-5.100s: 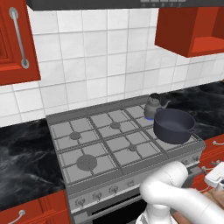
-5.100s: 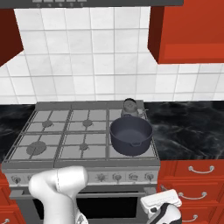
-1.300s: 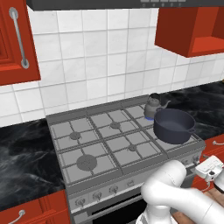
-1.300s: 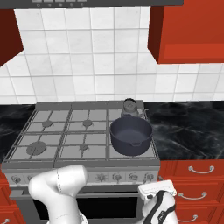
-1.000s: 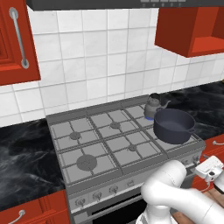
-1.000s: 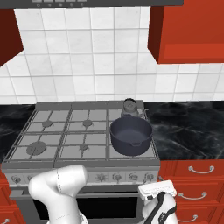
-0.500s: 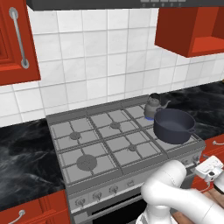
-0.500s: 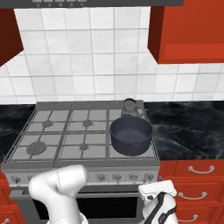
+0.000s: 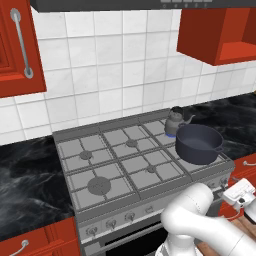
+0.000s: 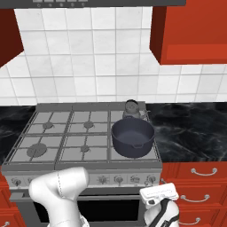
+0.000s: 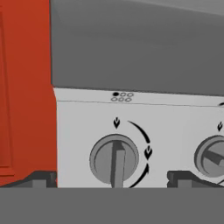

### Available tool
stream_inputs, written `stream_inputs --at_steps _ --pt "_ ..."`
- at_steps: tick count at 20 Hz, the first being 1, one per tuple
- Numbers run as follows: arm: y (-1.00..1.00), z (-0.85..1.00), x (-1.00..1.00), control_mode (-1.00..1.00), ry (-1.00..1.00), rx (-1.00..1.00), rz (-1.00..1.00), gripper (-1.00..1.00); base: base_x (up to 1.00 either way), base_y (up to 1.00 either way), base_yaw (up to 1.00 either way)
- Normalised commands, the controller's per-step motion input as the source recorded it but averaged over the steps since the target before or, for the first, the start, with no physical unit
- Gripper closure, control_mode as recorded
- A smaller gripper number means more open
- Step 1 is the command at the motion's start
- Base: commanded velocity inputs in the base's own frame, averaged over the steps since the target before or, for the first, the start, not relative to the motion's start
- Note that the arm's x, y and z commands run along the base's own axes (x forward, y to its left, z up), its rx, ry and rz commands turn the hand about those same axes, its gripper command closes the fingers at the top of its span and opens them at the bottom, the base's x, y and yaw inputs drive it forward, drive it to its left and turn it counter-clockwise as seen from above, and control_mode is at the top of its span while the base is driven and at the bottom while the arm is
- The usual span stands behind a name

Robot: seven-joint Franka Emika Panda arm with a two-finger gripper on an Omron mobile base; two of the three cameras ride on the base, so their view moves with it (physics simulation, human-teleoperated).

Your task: Pick the kettle from the cabinet and place it on a stove burner. Then pick the pot from the counter and place it on another stove burner. Finally, turn both burners on.

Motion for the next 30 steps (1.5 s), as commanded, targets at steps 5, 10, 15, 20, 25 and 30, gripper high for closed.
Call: stream_inputs --at_steps 5,10,15,20,25,30 --pt "0.04 0.0 0.01 -1.0 -0.01 0.0 0.0 -1.0 0.0 0.0 0.0" --pt "0.06 0.0 0.09 -1.0 0.0 0.0 0.0 -1.0 0.0 0.0 0.0" --pt "0.01 0.0 0.18 -1.0 0.0 0.0 0.0 -1.0 0.0 0.0 0.0" --pt "0.0 -0.01 0.09 -1.0 0.0 0.0 0.0 -1.0 0.0 0.0 0.0" --pt "0.04 -0.02 0.0 -1.0 0.0 0.0 0.0 1.0 0.0 0.0 0.0" --pt "0.17 0.0 0.0 -1.0 -0.01 0.0 0.0 1.0 0.0 0.0 0.0"
